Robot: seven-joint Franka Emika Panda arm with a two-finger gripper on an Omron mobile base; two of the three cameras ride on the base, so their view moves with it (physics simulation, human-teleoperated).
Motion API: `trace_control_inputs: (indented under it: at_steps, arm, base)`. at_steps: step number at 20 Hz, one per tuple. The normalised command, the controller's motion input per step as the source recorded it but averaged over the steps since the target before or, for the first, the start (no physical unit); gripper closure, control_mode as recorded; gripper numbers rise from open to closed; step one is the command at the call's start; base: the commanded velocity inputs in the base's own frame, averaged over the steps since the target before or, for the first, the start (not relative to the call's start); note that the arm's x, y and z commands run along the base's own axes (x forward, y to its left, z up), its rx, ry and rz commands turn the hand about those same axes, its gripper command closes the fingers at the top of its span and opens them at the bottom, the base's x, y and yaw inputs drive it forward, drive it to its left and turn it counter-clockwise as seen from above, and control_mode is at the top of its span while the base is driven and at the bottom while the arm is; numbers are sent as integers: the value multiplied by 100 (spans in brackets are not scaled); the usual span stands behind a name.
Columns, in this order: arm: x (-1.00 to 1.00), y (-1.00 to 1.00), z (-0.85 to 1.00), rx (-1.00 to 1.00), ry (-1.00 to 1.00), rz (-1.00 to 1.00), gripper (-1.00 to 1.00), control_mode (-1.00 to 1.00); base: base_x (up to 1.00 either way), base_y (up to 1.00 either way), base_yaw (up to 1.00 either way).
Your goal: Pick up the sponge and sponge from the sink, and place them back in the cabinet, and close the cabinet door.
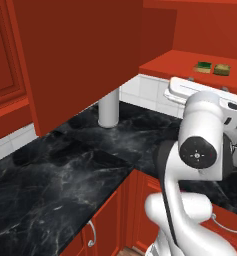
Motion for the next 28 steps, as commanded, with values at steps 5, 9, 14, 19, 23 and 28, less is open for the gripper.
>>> trace_control_inputs:
  at_steps: [5,9,14,19,23,28]
  arm:
    - [-18,52,0,0,0,4,-100,-100]
    - [-18,49,0,0,0,6,-100,-100]
    - [-4,43,0,0,0,7,-100,-100]
    - [0,32,0,0,0,7,-100,-100]
    - [0,30,0,0,0,8,-100,-100]
    - [-13,34,0,0,0,8,-100,-100]
  base:
    - [0,0,0]
    - [0,0,0]
    - [0,0,0]
    - [0,0,0]
    - [0,0,0]
    - [0,0,0]
